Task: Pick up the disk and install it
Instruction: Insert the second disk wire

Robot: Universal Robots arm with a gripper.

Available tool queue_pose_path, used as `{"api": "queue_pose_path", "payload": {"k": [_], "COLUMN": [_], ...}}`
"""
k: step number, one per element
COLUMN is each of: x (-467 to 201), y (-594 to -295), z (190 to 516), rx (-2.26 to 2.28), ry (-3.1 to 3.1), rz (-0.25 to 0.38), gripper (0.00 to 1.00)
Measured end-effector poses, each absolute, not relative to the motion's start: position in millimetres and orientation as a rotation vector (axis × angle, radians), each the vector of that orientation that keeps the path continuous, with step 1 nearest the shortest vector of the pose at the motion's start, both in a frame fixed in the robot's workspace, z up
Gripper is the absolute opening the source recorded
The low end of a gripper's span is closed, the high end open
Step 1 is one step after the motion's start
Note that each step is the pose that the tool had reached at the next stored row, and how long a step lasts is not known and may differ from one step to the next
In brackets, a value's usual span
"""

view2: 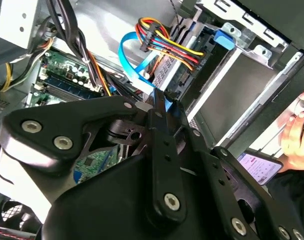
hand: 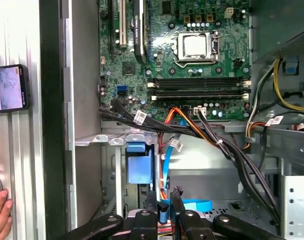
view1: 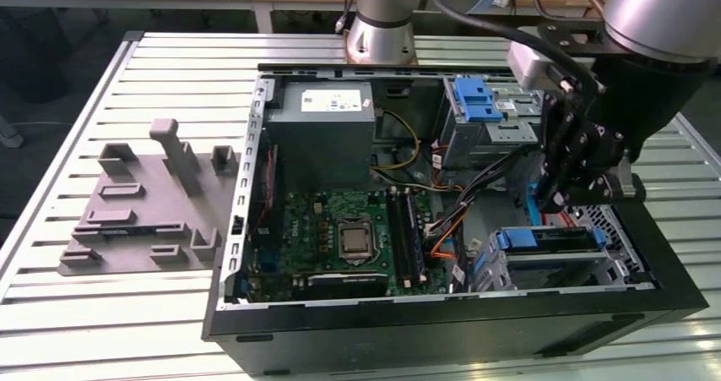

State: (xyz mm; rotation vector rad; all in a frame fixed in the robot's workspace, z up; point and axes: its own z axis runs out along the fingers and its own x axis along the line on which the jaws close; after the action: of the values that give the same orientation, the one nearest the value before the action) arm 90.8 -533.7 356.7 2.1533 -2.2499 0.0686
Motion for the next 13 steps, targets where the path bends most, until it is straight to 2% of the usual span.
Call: {"api": "queue_pose_path", "payload": {"k": [13], "x": [91.9], "y": [-548.5], "z": [343.3], "rx": [2.157], "ry": [-2.254], "rz": [0.06], "gripper": [0.25]}}
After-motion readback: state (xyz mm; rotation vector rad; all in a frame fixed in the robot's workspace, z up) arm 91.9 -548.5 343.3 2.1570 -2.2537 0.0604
